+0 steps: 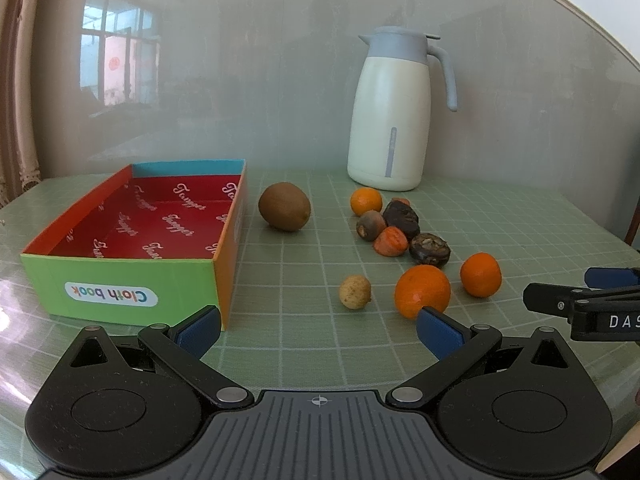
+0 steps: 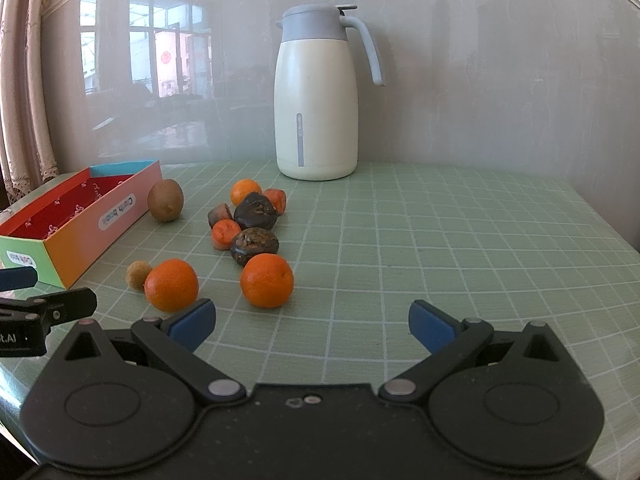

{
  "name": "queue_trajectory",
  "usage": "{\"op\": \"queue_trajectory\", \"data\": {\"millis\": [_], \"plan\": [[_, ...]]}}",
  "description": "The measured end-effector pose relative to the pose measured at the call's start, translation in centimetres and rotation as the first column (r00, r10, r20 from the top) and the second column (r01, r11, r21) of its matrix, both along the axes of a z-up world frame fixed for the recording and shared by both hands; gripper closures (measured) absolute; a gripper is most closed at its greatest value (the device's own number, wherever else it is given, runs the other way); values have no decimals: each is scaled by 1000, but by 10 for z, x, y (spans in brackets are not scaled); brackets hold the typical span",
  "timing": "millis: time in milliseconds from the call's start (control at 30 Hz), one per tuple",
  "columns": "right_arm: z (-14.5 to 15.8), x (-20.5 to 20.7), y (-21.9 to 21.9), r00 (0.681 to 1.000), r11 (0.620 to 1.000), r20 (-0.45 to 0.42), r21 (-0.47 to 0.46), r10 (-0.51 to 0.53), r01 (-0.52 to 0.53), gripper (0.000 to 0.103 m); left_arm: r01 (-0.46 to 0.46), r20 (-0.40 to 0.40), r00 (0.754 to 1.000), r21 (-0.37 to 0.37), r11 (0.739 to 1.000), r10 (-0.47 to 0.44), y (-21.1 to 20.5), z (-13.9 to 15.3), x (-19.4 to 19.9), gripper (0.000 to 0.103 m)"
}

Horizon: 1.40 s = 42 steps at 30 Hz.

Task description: Organize fruits

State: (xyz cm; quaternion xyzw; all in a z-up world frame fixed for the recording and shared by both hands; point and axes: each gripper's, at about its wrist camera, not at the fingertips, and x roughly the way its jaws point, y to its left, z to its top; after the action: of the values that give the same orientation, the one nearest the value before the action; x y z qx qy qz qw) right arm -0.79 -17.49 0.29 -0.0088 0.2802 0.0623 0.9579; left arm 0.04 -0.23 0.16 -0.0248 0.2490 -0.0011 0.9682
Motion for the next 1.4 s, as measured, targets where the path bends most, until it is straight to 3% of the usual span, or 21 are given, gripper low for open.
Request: {"op": "queue_trajectory", "data": {"millis": [267, 633, 733, 867, 1000, 1167, 1200, 1400], "plan": [[2, -1, -5, 1000, 1000, 5, 1, -17, 17, 0, -11, -3, 1000, -33, 999, 11, -4, 0, 3, 0], [2, 0, -25, 995, 995, 14, 1, -103, 103, 0, 56, -4, 998, 2, 998, -56, -32, -3, 20, 1], [2, 1, -38, 988, 988, 10, 18, -152, 152, 0, 84, -13, 996, 24, 996, -84, -43, -4, 25, 22], [1, 1, -47, 984, 983, 1, 31, -180, 180, 0, 109, -20, 994, 24, 994, -109, -54, -5, 31, 23], [0, 2, -52, 982, 981, -1, 31, -190, 190, 0, 136, -40, 990, 26, 990, -135, -64, -9, 39, 40], [-1, 4, -54, 981, 980, -2, 28, -196, 196, 0, 140, -69, 988, 30, 990, -138, -73, -14, 53, 51], [-1, 4, -54, 981, 980, -2, 28, -196, 196, 0, 138, -88, 987, 27, 990, -135, -73, -15, 55, 62], [0, 7, -54, 981, 981, 2, 29, -193, 192, 0, 141, -66, 988, 35, 989, -138, -66, -11, 50, 62]]}}
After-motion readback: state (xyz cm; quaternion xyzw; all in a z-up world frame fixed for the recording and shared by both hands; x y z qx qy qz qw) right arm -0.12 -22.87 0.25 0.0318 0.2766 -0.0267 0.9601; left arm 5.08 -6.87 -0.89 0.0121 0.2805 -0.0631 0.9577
